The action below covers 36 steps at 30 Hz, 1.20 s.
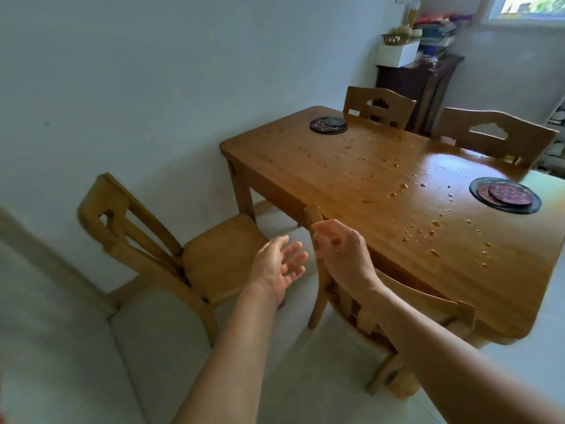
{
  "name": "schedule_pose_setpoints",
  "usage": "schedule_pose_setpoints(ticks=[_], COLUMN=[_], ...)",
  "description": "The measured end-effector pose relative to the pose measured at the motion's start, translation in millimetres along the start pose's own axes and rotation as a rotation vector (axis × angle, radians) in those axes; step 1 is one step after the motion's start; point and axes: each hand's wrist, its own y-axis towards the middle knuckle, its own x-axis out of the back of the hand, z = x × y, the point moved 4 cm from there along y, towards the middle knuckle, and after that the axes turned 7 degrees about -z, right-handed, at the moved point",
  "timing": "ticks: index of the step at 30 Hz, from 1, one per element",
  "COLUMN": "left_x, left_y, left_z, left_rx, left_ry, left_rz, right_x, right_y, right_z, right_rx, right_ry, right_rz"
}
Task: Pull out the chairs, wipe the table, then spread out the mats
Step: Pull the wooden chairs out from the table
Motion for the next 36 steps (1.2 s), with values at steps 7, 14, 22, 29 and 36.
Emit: schedule_pose_setpoints(ticks=[7, 14, 22, 29, 36], left_x=[99, 192, 271, 316, 370], left_y=[32, 73, 127, 189, 229], left_z=[-83, -152, -224, -276, -310], left_rx=[-0.131, -0.183, -0.234, -0.294, -0.386], left_ry=[-0.015, -0.073, -0.066, -0.002, 0.251], left_rz=[-0.159, -0.252, -0.376, -0.571, -0.800], right_x=[-122, -243, -355, -442, -512], right_y=[31, 53, 71, 114, 122], right_z=[71, 119, 167, 180, 191], right_rx=[0.102, 0.147, 0.047, 0.067, 0.027], right_ry=[0.099, 0.143, 0.222, 0.096, 0.002], right_rz=[0.174, 0.407, 0.568, 0.744, 0.955])
